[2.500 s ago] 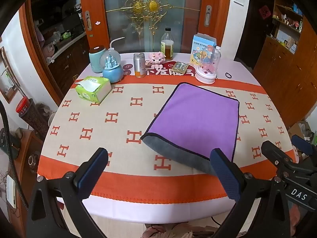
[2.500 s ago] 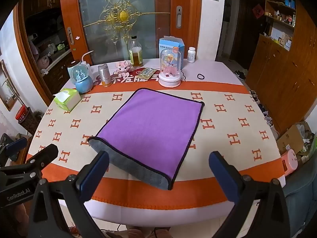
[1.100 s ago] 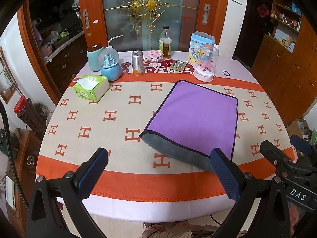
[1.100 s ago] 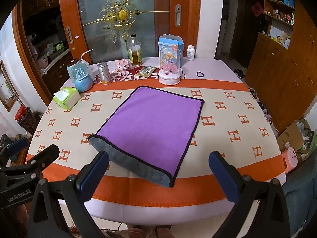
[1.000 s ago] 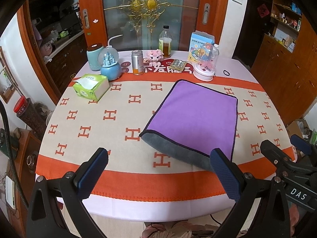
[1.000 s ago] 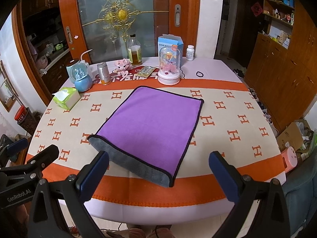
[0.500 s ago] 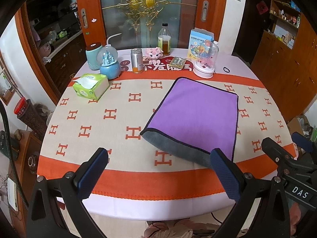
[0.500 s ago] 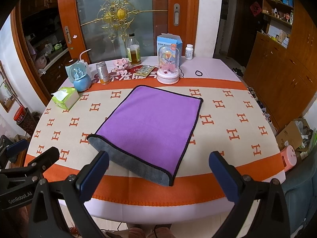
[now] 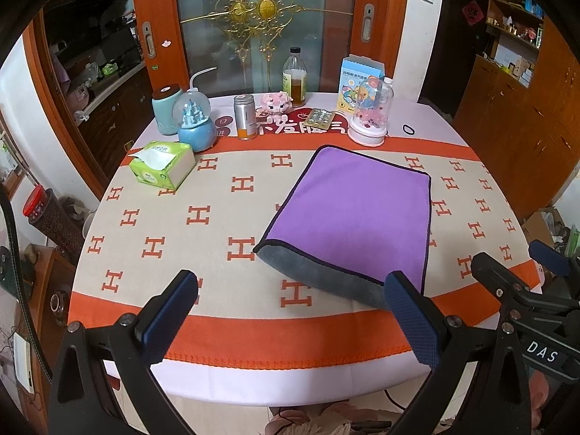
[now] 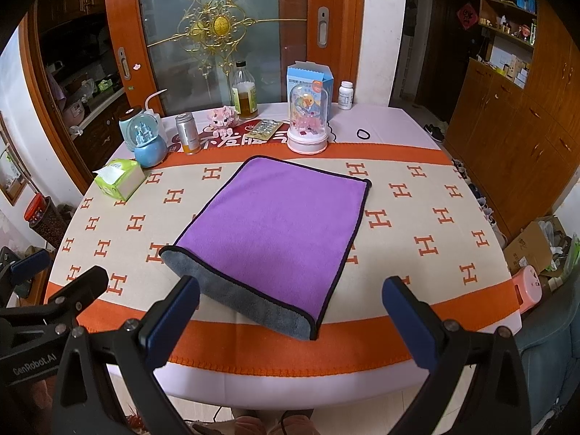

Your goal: Fold towel

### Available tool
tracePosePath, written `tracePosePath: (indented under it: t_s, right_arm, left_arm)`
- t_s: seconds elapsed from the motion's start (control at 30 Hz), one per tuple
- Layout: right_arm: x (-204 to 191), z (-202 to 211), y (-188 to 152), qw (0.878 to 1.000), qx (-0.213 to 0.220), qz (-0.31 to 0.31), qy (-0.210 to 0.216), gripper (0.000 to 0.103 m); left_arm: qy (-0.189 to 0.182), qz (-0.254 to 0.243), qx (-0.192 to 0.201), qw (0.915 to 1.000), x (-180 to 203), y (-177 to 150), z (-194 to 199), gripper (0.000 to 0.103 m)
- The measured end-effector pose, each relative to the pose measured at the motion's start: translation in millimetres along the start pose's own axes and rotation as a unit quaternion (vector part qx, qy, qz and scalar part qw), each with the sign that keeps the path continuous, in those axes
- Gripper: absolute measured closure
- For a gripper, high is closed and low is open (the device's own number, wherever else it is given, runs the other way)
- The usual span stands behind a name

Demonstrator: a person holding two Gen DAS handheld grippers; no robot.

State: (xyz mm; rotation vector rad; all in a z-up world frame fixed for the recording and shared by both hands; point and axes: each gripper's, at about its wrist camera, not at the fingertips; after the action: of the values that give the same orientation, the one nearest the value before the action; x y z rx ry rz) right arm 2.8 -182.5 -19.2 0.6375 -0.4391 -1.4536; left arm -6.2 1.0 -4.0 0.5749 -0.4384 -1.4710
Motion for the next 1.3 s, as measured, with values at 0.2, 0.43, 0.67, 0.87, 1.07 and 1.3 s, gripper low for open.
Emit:
tracePosePath:
  t_s: [0.2, 0.43, 0.67, 0.87, 1.07, 1.3]
  right_arm:
    - [-1.5, 0.0, -0.6, 1.000, -0.001, 0.000, -0.001, 0.002]
    - [-1.6, -0.1, 0.0, 1.000, 0.000, 0.000, -0.002, 0.002]
    - [-3.8, -0.9, -1.2, 1.000, 0.003, -0.008, -0.009, 0.002]
    - [-12.9, -1.7, 0.6, 1.000, 0.007, -0.014, -0.019, 0.002]
    - [-14.8, -1.8, 2.2, 0.999, 0.014, -0.025, -0.032, 0.002]
    - [-20.3, -6.7, 4.3, 0.998, 0.022, -0.040, -0.051, 0.002]
  left_arm:
    - [0.000, -0.001, 0.000, 1.0000, 0.4, 1.0, 0.2, 0.001]
    - [-0.002, -0.003, 0.000, 1.0000, 1.2, 1.8, 0.8, 0.001]
    - [-0.009, -0.012, 0.004, 0.9999, 0.0, 8.2, 0.0, 0.001]
    - [-0.018, -0.021, 0.006, 0.9996, -4.0, 13.5, -3.8, 0.001]
    - [-0.035, -0.034, 0.006, 0.9988, -10.5, 20.7, -12.2, 0.001]
    - [-0.073, -0.068, 0.002, 0.9951, -15.8, 32.5, -30.5, 0.001]
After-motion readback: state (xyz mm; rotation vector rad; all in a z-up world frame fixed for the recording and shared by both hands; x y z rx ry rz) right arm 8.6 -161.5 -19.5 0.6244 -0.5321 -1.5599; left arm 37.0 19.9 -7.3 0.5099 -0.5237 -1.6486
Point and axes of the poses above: each gripper's, at about its wrist camera, not at the fingertips, and z roughly against the way its jaws point, x to its right, y to its top, and after that the axes turned 7 degrees about y, right-handed
